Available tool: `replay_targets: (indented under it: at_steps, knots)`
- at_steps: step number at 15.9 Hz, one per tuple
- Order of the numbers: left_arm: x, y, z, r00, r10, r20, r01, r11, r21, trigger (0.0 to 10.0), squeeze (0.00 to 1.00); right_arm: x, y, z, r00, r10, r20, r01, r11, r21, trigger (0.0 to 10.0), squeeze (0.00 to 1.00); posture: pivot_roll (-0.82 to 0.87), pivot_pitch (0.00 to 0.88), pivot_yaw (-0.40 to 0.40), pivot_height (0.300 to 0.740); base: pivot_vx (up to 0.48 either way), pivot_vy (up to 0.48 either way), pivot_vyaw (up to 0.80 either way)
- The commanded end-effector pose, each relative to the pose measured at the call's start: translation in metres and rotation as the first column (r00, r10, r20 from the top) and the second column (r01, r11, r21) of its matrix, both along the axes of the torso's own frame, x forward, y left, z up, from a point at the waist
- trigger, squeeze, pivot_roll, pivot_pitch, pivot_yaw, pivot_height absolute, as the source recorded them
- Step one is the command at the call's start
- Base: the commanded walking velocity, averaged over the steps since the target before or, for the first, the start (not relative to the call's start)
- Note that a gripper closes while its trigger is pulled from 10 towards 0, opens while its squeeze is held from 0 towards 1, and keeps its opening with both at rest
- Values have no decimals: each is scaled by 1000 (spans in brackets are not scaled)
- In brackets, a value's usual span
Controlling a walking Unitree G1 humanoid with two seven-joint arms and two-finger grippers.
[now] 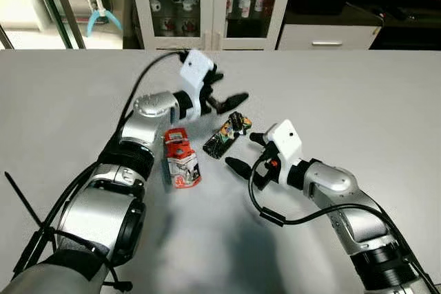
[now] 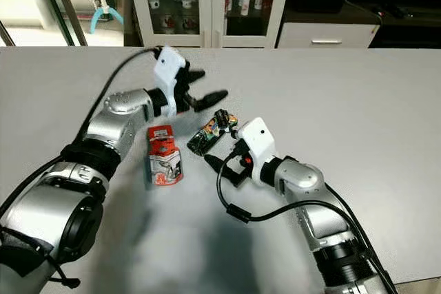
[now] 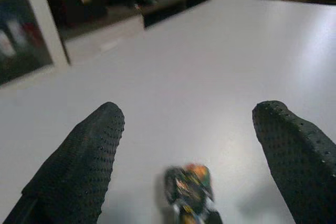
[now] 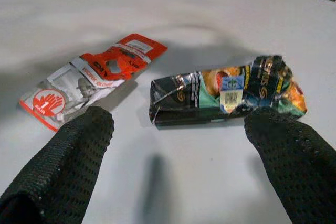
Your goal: Picking trash to rubbish bin
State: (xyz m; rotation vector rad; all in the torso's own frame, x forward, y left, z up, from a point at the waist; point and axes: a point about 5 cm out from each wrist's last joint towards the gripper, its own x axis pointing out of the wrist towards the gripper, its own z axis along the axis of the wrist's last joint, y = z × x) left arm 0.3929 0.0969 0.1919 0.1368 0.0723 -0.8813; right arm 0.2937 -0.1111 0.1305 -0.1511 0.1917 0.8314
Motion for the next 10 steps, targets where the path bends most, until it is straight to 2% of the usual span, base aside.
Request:
replay_targets:
  at_steps: [1,4,7,9,10]
  knots:
    - [2,-4,7,999,-30,-10,30,1000,-4,10000,0,-1,-4,4,1000,-13,12,13,1000,-4,10000,0,-123,67,-5,740,0,0,0]
    - [-1,-7,-1,994,-90,-56,92,995,34,10000,0,-3,-6,3,1000,-25,8,25,1000,-9,10000,0,-128,68,3,740,0,0,0]
    - [-4,-10,-10,985,-132,-107,135,990,30,10000,0,-3,-6,3,999,-35,9,35,999,-8,10000,0,-131,71,8,740,0,0,0]
    - [-7,-10,-20,981,-151,-126,165,980,112,10000,0,-3,-6,3,999,-35,10,35,999,-6,10000,0,-131,70,9,740,0,0,0]
    - [-8,-9,-22,979,-149,-137,166,979,119,10000,0,-3,-6,3,999,-36,10,36,999,-6,10000,0,-129,71,9,740,0,0,0]
